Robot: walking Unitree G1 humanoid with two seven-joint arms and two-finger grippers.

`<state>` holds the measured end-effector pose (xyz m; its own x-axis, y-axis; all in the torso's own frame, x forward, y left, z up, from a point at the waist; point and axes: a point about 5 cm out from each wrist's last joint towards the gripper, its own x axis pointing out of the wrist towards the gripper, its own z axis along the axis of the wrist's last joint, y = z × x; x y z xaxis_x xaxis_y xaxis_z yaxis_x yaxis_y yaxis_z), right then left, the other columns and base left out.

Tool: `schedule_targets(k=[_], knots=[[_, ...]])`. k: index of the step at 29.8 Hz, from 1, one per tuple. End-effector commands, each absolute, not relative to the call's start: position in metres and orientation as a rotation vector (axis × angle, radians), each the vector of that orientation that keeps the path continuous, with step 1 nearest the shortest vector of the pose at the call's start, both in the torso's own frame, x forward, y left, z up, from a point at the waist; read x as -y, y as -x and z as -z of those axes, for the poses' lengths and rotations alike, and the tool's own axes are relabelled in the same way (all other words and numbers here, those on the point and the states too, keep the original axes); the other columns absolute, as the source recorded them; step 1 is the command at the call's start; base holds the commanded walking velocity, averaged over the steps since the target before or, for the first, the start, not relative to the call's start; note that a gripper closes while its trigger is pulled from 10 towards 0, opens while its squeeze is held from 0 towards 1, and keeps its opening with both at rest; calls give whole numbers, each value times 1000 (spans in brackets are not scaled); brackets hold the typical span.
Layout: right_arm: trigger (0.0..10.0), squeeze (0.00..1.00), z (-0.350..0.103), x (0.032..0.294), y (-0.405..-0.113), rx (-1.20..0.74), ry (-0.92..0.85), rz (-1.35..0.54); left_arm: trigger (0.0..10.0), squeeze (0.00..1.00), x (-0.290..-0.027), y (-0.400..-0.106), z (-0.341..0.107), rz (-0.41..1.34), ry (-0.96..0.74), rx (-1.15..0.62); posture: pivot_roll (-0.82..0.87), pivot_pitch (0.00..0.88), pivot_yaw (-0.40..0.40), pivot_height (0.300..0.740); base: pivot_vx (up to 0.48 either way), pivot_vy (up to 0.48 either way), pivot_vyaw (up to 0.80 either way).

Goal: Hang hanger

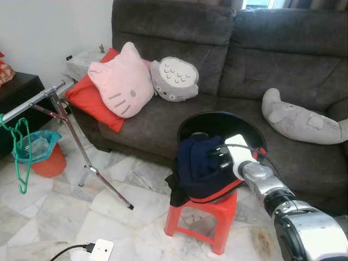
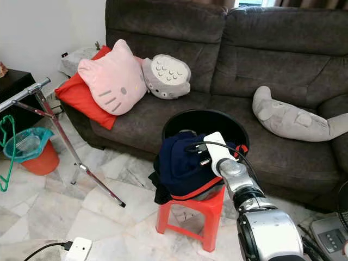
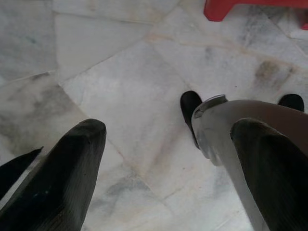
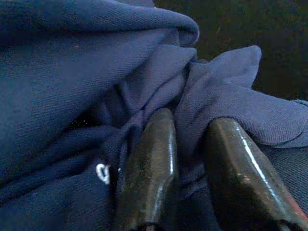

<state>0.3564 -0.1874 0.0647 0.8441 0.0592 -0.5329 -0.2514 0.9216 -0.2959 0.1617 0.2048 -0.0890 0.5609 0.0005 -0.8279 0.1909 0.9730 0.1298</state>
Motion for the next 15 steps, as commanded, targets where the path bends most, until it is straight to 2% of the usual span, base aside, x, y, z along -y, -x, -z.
schedule_targets(k=[1, 7, 11, 15], knots=[[10000, 1000, -69, 190, -358, -529, 373, -159, 10000, 0, -202, -158, 91, 116, -223, -996, 40, 0, 14, 740, 0, 0, 0], [10000, 1000, -82, 200, -365, -477, 340, -83, 10000, 0, -200, -158, 92, 114, -226, -992, 40, 0, 14, 740, 0, 0, 0], [10000, 1000, -94, 211, -371, -436, 183, 41, 10000, 0, -206, -157, 91, 109, -229, -992, 41, 0, 15, 740, 0, 0, 0], [10000, 1000, -99, 214, -373, -424, 101, 81, 10000, 0, -208, -157, 91, 109, -233, -993, 38, 0, 18, 740, 0, 0, 0]])
